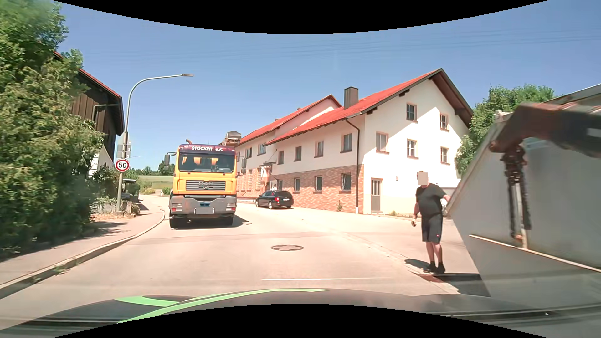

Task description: Follow the waypoints while adhering to traffic rules and regulations

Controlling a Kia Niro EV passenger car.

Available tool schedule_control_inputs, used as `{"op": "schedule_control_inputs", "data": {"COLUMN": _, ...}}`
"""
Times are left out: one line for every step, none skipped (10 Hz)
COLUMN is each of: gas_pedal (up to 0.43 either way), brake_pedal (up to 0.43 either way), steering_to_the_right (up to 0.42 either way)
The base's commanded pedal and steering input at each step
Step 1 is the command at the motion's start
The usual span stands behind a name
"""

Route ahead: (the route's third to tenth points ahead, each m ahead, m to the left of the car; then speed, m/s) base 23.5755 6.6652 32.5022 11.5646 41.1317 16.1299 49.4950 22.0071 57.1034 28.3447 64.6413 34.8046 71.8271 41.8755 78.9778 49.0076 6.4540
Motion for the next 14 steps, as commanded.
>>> {"op": "schedule_control_inputs", "data": {"gas_pedal": 0.0, "brake_pedal": 0.0, "steering_to_the_right": -0.001}}
{"op": "schedule_control_inputs", "data": {"gas_pedal": 0.0, "brake_pedal": 0.0, "steering_to_the_right": -0.001}}
{"op": "schedule_control_inputs", "data": {"gas_pedal": 0.0, "brake_pedal": 0.0, "steering_to_the_right": -0.001}}
{"op": "schedule_control_inputs", "data": {"gas_pedal": 0.0, "brake_pedal": 0.0, "steering_to_the_right": -0.002}}
{"op": "schedule_control_inputs", "data": {"gas_pedal": 0.0, "brake_pedal": 0.0, "steering_to_the_right": -0.002}}
{"op": "schedule_control_inputs", "data": {"gas_pedal": 0.0, "brake_pedal": 0.0, "steering_to_the_right": -0.003}}
{"op": "schedule_control_inputs", "data": {"gas_pedal": 0.0, "brake_pedal": 0.0, "steering_to_the_right": -0.005}}
{"op": "schedule_control_inputs", "data": {"gas_pedal": 0.0, "brake_pedal": 0.0, "steering_to_the_right": -0.008}}
{"op": "schedule_control_inputs", "data": {"gas_pedal": 0.0, "brake_pedal": 0.0, "steering_to_the_right": -0.011}}
{"op": "schedule_control_inputs", "data": {"gas_pedal": 0.028, "brake_pedal": 0.0, "steering_to_the_right": -0.019}}
{"op": "schedule_control_inputs", "data": {"gas_pedal": 0.047, "brake_pedal": 0.0, "steering_to_the_right": -0.033}}
{"op": "schedule_control_inputs", "data": {"gas_pedal": 0.067, "brake_pedal": 0.0, "steering_to_the_right": -0.047}}
{"op": "schedule_control_inputs", "data": {"gas_pedal": 0.079, "brake_pedal": 0.0, "steering_to_the_right": -0.069}}
{"op": "schedule_control_inputs", "data": {"gas_pedal": 0.079, "brake_pedal": 0.0, "steering_to_the_right": -0.091}}
